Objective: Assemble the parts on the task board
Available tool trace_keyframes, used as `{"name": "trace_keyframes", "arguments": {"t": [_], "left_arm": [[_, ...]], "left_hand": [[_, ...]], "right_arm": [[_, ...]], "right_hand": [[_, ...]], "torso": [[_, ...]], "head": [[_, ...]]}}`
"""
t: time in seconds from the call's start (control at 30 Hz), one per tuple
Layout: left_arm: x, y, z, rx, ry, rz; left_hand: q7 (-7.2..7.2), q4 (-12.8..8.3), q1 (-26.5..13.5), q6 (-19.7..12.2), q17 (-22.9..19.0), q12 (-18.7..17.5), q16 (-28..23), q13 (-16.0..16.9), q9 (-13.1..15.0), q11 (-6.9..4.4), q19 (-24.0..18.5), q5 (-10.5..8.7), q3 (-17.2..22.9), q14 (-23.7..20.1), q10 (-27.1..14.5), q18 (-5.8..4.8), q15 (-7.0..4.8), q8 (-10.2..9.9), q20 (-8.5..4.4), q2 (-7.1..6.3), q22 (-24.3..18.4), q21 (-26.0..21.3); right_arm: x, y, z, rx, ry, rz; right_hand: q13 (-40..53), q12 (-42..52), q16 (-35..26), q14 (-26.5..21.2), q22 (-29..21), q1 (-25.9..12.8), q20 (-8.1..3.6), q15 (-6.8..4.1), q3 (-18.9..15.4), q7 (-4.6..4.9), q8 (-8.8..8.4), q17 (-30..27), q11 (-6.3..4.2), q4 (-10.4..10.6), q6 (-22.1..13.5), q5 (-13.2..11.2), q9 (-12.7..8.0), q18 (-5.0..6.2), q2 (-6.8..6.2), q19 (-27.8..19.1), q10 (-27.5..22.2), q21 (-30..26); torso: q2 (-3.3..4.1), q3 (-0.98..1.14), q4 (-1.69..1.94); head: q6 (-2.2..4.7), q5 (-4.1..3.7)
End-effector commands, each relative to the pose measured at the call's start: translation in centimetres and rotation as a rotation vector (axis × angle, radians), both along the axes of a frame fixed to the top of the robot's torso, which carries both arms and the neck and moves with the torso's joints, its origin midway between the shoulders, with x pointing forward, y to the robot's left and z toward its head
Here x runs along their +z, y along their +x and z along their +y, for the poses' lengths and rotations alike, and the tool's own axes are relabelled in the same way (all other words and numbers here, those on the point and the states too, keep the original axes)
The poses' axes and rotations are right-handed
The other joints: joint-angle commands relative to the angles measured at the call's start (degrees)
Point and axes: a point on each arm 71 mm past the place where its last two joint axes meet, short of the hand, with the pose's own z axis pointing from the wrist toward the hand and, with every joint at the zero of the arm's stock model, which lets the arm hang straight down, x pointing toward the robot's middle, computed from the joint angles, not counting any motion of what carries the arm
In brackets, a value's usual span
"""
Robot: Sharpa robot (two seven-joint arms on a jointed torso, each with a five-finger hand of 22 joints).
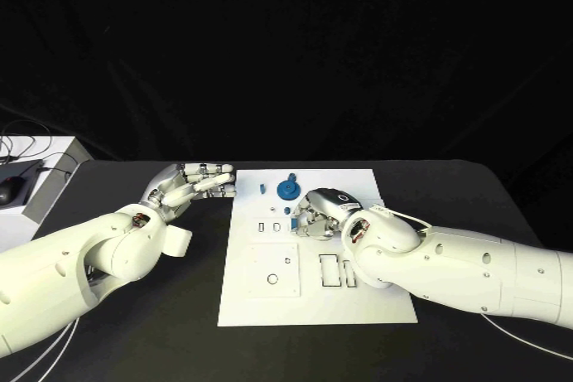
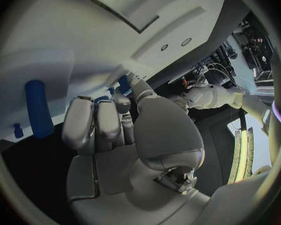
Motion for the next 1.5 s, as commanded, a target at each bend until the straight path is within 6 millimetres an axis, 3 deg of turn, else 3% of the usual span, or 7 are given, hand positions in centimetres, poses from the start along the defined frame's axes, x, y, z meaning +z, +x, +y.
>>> {"name": "trace_keyframes", "arguments": {"t": [0.03,0.67,1.1,1.33,1.5], "left_arm": [[0.01,-0.05,-0.14,-0.009,-0.009,0.0],[-0.19,-0.07,-0.11,-0.009,-0.008,0.006],[-0.21,-0.08,-0.08,-0.009,-0.007,0.007],[-0.23,-0.07,-0.08,-0.009,-0.007,0.008],[-0.24,-0.07,-0.06,-0.008,-0.007,0.008]], "left_hand": [[0.26,-0.12,0.12,0.26,-0.02,-0.36,-0.25,0.02,-0.03,0.26,0.46,-0.04,-0.35,0.22,0.06,-0.75,0.04,-0.24,-0.11,0.55,0.01,-0.09],[0.31,-0.11,0.11,0.05,-0.02,-0.36,-0.25,0.01,-0.04,0.29,0.45,-0.04,-0.35,0.2,-0.03,-0.75,0.06,-0.25,-0.1,0.52,0.01,-0.1],[0.31,-0.11,0.11,0.05,-0.02,-0.36,-0.25,0.01,-0.04,0.29,0.45,-0.04,-0.35,0.2,-0.03,-0.75,0.06,-0.25,-0.1,0.52,0.01,-0.1],[0.31,-0.11,0.11,0.05,-0.02,-0.36,-0.25,0.01,-0.04,0.29,0.45,-0.04,-0.35,0.2,-0.03,-0.75,0.06,-0.25,-0.1,0.52,0.01,-0.1],[0.31,-0.11,0.11,0.05,-0.02,-0.36,-0.25,0.01,-0.04,0.29,0.45,-0.04,-0.35,0.2,-0.03,-0.75,0.06,-0.25,-0.1,0.52,0.01,-0.1]], "right_arm": [[-0.11,0.07,-0.06,0.005,-0.013,-0.009],[-0.23,0.23,-0.01,0.014,-0.008,-0.017],[-0.3,0.2,0.06,0.023,-0.009,-0.012],[-0.26,0.17,0.07,0.027,-0.002,-0.017],[-0.25,0.15,0.04,0.027,-0.001,-0.018]], "right_hand": [[-0.12,-0.08,0.24,-0.19,9.05,-0.04,-0.34,-0.15,0.32,0.67,0.1,0.06,-0.05,0.01,-0.23,0.23,0.0,-0.4,-0.51,2.54,-0.25,0.22],[-1.14,-1.09,0.1,-0.32,8.98,0.03,0.28,0.51,0.63,2.06,-0.06,-0.11,0.8,-0.14,-3.84,0.1,-0.26,-0.13,-1.64,2.44,-1.37,-0.13],[-1.49,-1.28,0.07,-0.35,8.98,0.01,0.42,0.61,0.51,2.23,-0.1,-0.14,0.92,-0.09,-4.35,0.05,-0.26,-0.07,-2.09,2.42,-1.62,-0.18],[-1.91,-1.3,0.08,-0.37,8.97,0.07,0.65,0.85,0.21,2.68,-0.1,-0.11,1.24,0.12,-5.68,-0.12,-0.28,0.02,-2.85,2.42,-1.92,-0.23],[-2.51,-1.65,0.26,-0.38,8.98,0.19,0.99,1.25,-0.3,3.35,-0.13,0.07,1.74,0.77,-8.37,-0.11,-0.27,0.14,-4.13,2.42,-2.53,-0.22]], "torso": [[0.02,-0.03,0.01],[0.01,-0.02,-0.03],[-0.01,-0.02,-0.01],[-0.04,-0.01,-0.04],[-0.02,0.0,-0.08]], "head": [[-0.04,-0.05],[-0.29,-0.12],[-0.52,-0.03],[-0.51,-0.02],[-0.5,0.0]]}}
